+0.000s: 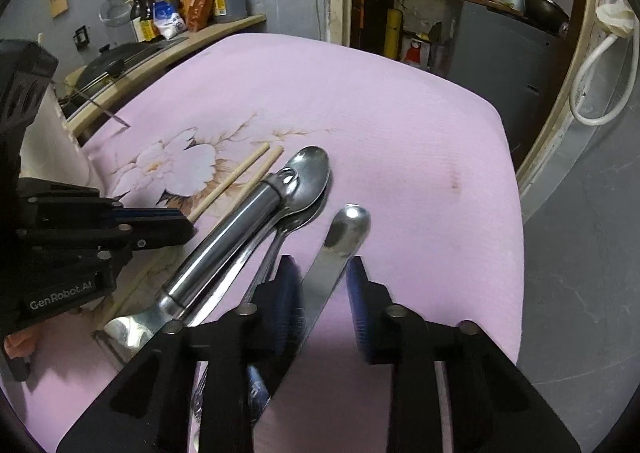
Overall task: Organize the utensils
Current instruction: 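Grasp a wooden chopstick with the left tool while the right tool grasps a silver spoon handle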
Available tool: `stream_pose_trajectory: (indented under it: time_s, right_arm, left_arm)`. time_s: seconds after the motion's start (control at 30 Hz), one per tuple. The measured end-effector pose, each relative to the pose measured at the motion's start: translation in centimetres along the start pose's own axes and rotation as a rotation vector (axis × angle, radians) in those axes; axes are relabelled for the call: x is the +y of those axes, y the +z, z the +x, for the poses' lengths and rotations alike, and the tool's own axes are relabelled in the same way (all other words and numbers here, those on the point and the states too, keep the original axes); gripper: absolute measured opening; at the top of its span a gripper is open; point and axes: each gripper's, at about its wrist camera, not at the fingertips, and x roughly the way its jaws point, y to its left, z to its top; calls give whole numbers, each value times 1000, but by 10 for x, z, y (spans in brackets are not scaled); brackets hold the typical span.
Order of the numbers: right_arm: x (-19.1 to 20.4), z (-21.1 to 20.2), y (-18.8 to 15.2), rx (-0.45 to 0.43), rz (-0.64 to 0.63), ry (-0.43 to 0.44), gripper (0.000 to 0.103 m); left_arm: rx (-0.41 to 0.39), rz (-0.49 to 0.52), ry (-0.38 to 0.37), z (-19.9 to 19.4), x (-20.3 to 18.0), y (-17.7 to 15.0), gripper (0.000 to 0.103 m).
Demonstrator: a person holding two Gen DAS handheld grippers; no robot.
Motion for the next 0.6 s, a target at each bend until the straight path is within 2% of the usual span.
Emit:
stream_pose_trajectory:
  time_s: [0.2,0.3,0.5,0.6]
  right_arm:
    - [-5,-13,-13,-7,27,37,15]
    - [-2,-24,-24,-10,22,22,13]
    - [0,-36,-34,-10,34,19,14]
    - [2,-32,-30,-6,34,14,18]
  left_arm:
    - [-7,-54,-21,-19,4,-20,3]
    - [-5,-83,-42,-30,7,-28,3]
    - [17,-69,-50,-45,10,-38,3]
    - [31,-42,-48,-49,11,-41,3]
